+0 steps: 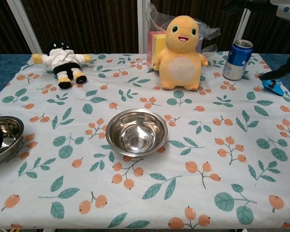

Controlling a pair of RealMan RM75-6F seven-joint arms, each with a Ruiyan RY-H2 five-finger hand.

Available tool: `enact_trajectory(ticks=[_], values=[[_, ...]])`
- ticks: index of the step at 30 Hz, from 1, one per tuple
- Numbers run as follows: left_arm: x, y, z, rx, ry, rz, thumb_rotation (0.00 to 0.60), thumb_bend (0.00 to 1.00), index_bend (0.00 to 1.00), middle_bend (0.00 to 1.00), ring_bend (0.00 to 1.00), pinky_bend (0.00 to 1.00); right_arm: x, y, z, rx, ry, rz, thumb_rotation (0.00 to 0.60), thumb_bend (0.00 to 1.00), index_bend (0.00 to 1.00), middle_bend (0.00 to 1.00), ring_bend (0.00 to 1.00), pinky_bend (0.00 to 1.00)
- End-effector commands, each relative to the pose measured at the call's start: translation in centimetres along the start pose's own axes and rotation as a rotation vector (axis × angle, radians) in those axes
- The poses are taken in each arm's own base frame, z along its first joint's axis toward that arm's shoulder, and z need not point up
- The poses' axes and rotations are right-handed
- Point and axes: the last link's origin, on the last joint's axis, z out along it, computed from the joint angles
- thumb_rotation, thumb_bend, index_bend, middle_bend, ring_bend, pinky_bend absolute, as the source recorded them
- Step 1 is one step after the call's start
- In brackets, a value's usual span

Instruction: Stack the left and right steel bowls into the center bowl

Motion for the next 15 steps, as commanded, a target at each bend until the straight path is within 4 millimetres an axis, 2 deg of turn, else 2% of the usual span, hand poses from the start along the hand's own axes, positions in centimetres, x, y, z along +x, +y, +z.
enact_trajectory(ticks=[1,5,15], values=[[0.06,0.13,0.13,-0.001,0.012,0.006,0.6,0.3,0.65,0.67,0.6,0.68,0.05,0.11,0.02,-0.005,0.001,0.001,0.6,0.0,0.0,0.07,0.0,0.0],[0.11,0.27,0.24,-0.005,0.028,0.019,0.6,0.32,0.7,0.71,0.64,0.72,0.06,0.37,0.01,-0.012,-0.002,0.002,0.6,0.0,0.0,0.07,0.0,0.0],[0.25,0.36,0.3,-0.008,0.066,0.04,0.6,0.33,0.72,0.74,0.67,0.74,0.37,0.75,0.14,-0.01,0.026,0.019,0.6,0.0,0.0,0.09,0.0,0.0]])
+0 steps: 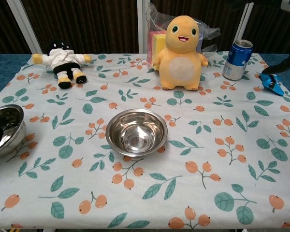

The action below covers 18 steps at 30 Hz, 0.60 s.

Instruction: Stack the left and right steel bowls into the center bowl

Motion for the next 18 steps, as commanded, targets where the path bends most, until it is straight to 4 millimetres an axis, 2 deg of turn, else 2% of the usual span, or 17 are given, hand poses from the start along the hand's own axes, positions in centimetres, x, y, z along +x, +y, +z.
enact_trajectory(ticks=[1,6,10,18], values=[[0.1,0.0,0.0,-0.001,0.007,-0.002,0.6,0.33,0.72,0.74,0.67,0.74,0.0,0.1,0.0,-0.002,0.002,0.0,0.6,0.0,0.0,0.09,0.0,0.0],[1.3,0.5,0.8,-0.029,0.046,-0.004,0.6,0.33,0.72,0.74,0.67,0.75,0.2,0.3,-0.2,-0.013,0.007,0.004,0.6,0.0,0.0,0.09,0.0,0.0],[3.3,2.1,2.8,-0.106,0.097,0.015,0.6,0.33,0.72,0.74,0.67,0.75,1.0,0.1,-0.3,-0.008,0.046,0.01,0.6,0.0,0.0,0.09,0.0,0.0],[7.0,9.7,8.2,-0.304,0.155,0.011,0.6,0.33,0.72,0.74,0.67,0.75,3.7,-0.1,-0.8,-0.024,0.137,0.021,0.6,0.0,0.0,0.1,0.0,0.0]])
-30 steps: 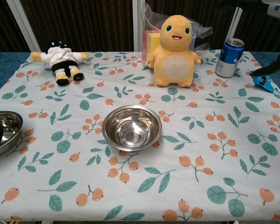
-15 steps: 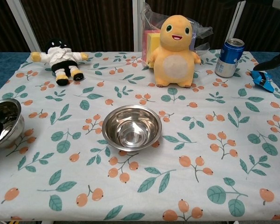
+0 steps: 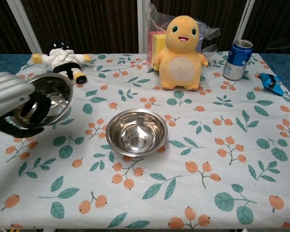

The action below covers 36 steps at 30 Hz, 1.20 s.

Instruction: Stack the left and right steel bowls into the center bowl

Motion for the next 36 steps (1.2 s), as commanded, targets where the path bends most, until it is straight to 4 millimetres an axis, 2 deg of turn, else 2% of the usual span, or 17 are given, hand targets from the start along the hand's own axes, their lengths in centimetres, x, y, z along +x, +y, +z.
enact_trajectory(ticks=[1,5,9,21,29,30,34,36], values=[[1.2,3.5,3.3,-0.084,0.02,-0.017,0.6,0.33,0.72,0.74,0.67,0.75,0.9,0.1,-0.2,-0.015,0.02,-0.004,0.6,0.0,0.0,0.09,0.0,0.0],[1.2,6.4,4.5,-0.131,-0.009,-0.046,0.6,0.33,0.73,0.74,0.67,0.75,1.5,0.7,-0.5,-0.037,0.033,-0.009,0.6,0.0,0.0,0.09,0.0,0.0],[0.8,8.1,4.9,-0.158,-0.038,-0.054,0.6,0.33,0.73,0.74,0.67,0.75,1.5,1.3,-0.8,-0.055,0.042,0.001,0.6,0.0,0.0,0.08,0.0,0.0],[1.1,10.4,6.9,-0.208,-0.038,-0.076,0.6,0.33,0.73,0.74,0.67,0.75,1.0,2.4,-0.8,-0.071,0.031,0.016,0.6,0.0,0.0,0.08,0.0,0.0],[0.8,12.4,7.4,-0.228,-0.045,-0.139,0.6,0.33,0.72,0.74,0.67,0.75,1.1,3.0,-0.7,-0.082,0.043,0.027,0.6,0.0,0.0,0.08,0.0,0.0],[0.8,12.5,7.4,-0.238,-0.044,-0.144,0.6,0.31,0.68,0.72,0.66,0.74,1.1,3.1,-0.7,-0.084,0.042,0.027,0.6,0.0,0.0,0.08,0.0,0.0],[0.9,12.3,7.1,-0.292,-0.076,-0.148,0.6,0.19,0.35,0.53,0.52,0.62,1.1,3.4,-0.8,-0.09,0.043,0.032,0.6,0.0,0.0,0.08,0.0,0.0],[1.2,12.0,7.0,-0.302,-0.082,-0.137,0.6,0.16,0.29,0.45,0.44,0.55,1.2,3.6,-0.9,-0.093,0.045,0.035,0.6,0.0,0.0,0.08,0.0,0.0]])
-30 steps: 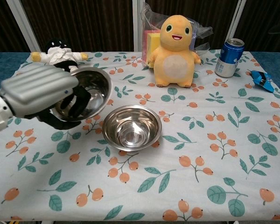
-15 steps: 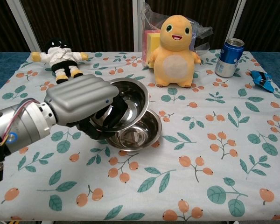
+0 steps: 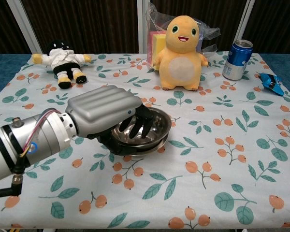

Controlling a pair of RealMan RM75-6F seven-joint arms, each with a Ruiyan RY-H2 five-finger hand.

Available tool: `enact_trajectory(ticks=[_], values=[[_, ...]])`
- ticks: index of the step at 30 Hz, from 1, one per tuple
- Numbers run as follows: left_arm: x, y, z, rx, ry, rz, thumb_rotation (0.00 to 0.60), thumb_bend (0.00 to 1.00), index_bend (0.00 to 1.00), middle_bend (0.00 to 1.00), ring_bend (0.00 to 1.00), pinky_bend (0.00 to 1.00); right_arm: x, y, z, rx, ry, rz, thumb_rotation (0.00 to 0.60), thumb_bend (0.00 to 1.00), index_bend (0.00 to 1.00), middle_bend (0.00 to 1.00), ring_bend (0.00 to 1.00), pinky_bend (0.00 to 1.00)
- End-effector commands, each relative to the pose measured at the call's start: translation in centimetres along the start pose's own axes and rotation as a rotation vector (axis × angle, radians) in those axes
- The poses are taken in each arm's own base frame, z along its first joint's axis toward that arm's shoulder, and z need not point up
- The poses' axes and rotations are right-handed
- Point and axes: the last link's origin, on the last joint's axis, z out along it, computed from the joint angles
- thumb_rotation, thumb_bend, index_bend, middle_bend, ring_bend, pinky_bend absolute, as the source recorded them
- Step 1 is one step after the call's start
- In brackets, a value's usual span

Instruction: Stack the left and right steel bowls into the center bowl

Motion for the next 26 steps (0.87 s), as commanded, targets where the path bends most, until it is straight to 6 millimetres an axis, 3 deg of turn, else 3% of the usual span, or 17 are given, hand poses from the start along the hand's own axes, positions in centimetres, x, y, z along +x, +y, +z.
enact_trajectory(ticks=[1,6,10,14,18,22,26], values=[[0.4,-0.3,-0.4,-0.026,-0.021,0.015,0.6,0.15,0.27,0.41,0.4,0.52,0.1,0.1,0.0,-0.002,0.003,0.001,0.6,0.0,0.0,0.08,0.0,0.0],[1.8,-1.7,-1.4,0.006,0.002,0.059,0.6,0.14,0.27,0.37,0.35,0.47,0.2,0.1,-0.2,0.002,0.005,0.005,0.6,0.0,0.0,0.08,0.0,0.0],[2.9,-4.9,-4.0,0.141,0.009,0.13,0.6,0.14,0.27,0.37,0.33,0.44,-0.3,0.1,-0.7,0.011,-0.016,-0.007,0.6,0.0,0.0,0.08,0.0,0.0],[3.1,-9.4,-9.1,0.412,-0.001,0.162,0.6,0.14,0.27,0.35,0.31,0.41,-2.5,0.5,-2.9,0.003,-0.089,-0.064,0.6,0.0,0.0,0.07,0.0,0.0],[2.9,-12.7,-14.0,0.602,0.037,0.093,0.6,0.13,0.27,0.32,0.27,0.35,-5.6,1.0,-5.9,-0.01,-0.159,-0.115,0.6,0.0,0.0,0.06,0.0,0.0],[2.4,-13.9,-18.3,0.683,0.088,0.09,0.6,0.12,0.27,0.31,0.26,0.33,-8.2,1.8,-9.2,-0.073,-0.202,-0.09,0.6,0.0,0.0,0.06,0.0,0.0],[1.4,-13.3,-21.5,0.69,0.082,0.085,0.6,0.12,0.27,0.31,0.26,0.33,-9.6,2.7,-12.3,-0.133,-0.232,-0.064,0.6,0.0,0.0,0.06,0.0,0.0]])
